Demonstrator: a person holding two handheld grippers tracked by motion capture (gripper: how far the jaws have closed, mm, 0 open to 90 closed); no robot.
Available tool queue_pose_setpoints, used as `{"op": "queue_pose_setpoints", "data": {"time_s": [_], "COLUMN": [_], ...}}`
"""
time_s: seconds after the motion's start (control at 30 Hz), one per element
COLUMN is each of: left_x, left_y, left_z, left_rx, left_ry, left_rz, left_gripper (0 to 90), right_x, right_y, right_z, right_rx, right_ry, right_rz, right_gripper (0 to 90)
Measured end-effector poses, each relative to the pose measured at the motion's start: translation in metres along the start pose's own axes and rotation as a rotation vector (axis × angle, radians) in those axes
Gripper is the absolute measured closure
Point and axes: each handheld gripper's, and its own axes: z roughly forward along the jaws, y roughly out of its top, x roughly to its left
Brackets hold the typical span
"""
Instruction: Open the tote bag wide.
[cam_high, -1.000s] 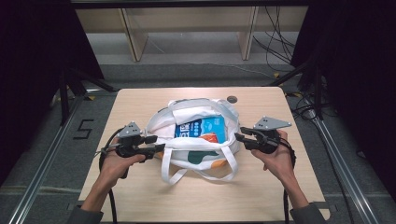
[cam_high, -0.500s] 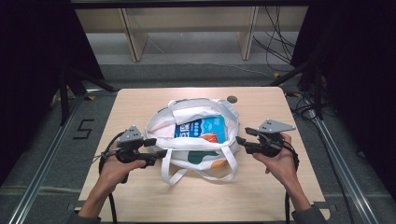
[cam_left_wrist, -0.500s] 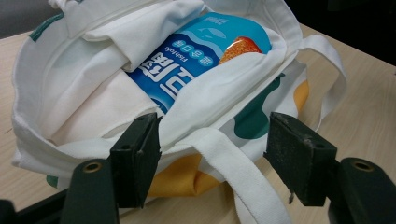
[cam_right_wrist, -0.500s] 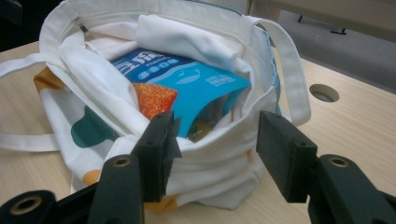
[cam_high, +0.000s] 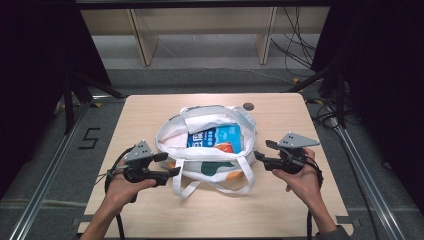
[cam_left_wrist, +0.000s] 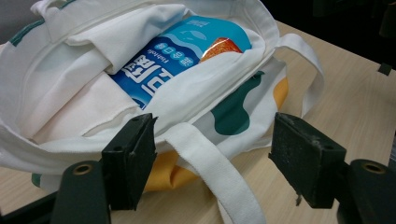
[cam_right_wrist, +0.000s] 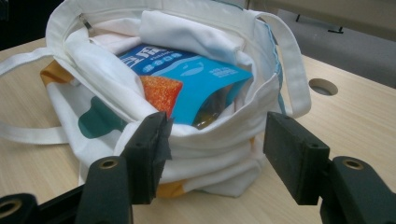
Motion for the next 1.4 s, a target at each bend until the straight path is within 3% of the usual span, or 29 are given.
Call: {"op": "queue_pose_setpoints", "data": {"time_s": [0.07,0.1,0.13,0.17,0.23,0.27,0.3,0.53,0.57,0.63,0.7,0.77,0.93,0.97,1.07,1.17,1.2,1.23,1.33,1.37,1.4], "left_x": [-0.001,-0.001,-0.002,-0.004,-0.004,-0.005,-0.006,-0.014,-0.016,-0.017,-0.019,-0.021,-0.026,-0.026,-0.03,-0.031,-0.032,-0.033,-0.036,-0.038,-0.039], "left_y": [-0.001,-0.002,-0.003,-0.004,-0.006,-0.007,-0.008,-0.017,-0.018,-0.019,-0.021,-0.022,-0.028,-0.029,-0.035,-0.039,-0.04,-0.042,-0.045,-0.047,-0.048], "left_z": [-0.001,-0.001,-0.002,-0.002,-0.003,-0.004,-0.005,-0.007,-0.007,-0.007,-0.007,-0.008,-0.008,-0.008,-0.007,-0.006,-0.006,-0.006,-0.006,-0.006,-0.006], "left_rx": [0.003,-0.001,0.002,0.0,-0.001,0.0,-0.002,0.008,0.01,0.008,0.001,0.004,0.002,0.001,0.002,0.01,0.003,0.002,0.002,0.002,0.006], "left_ry": [0.004,0.0,0.002,0.01,-0.002,-0.001,0.008,-0.022,-0.011,-0.019,-0.016,-0.018,-0.007,-0.009,0.0,0.005,0.0,-0.003,-0.012,-0.009,-0.013], "left_rz": [0.013,0.021,0.025,0.004,0.007,0.015,0.011,0.027,0.036,0.038,0.037,0.037,0.029,0.03,0.033,0.038,0.033,0.029,0.035,0.032,0.035], "left_gripper": [29.6,29.4,29.3,29.1,28.5,28.3,27.8,25.2,25.1,24.5,24.1,23.9,23.1,23.0,23.0,22.5,22.3,22.2,21.4,21.1,21.1], "right_x": [0.0,0.004,0.002,0.005,0.006,0.004,0.006,0.009,0.01,0.008,0.01,0.01,0.017,0.015,0.021,0.022,0.021,0.024,0.023,0.025,0.024], "right_y": [-0.001,-0.002,-0.003,-0.004,-0.006,-0.006,-0.008,-0.019,-0.02,-0.023,-0.025,-0.027,-0.032,-0.033,-0.039,-0.045,-0.046,-0.048,-0.051,-0.052,-0.054], "right_z": [-0.001,-0.003,-0.002,-0.004,-0.006,-0.005,-0.008,-0.012,-0.012,-0.013,-0.015,-0.016,-0.019,-0.019,-0.02,-0.021,-0.021,-0.022,-0.024,-0.026,-0.026], "right_rx": [0.003,0.004,-0.011,0.008,0.008,-0.003,0.013,0.015,0.012,0.003,0.017,0.003,0.004,0.001,0.017,0.019,0.011,0.017,0.009,0.012,0.008], "right_ry": [0.002,-0.001,-0.007,-0.001,0.0,0.0,0.002,0.005,0.002,-0.001,0.005,0.003,0.006,0.011,0.017,0.014,0.015,0.016,0.016,0.013,0.009], "right_rz": [-0.023,0.011,-0.026,0.005,0.005,-0.03,-0.004,0.005,0.012,-0.012,0.014,-0.009,0.012,-0.015,0.011,-0.002,-0.035,-0.004,-0.025,0.001,-0.015], "right_gripper": [40.4,40.1,39.5,39.4,38.9,38.8,38.4,37.5,37.4,37.2,37.1,36.9,36.0,36.0,35.2,34.0,34.0,33.5,32.2,31.9,31.4]}}
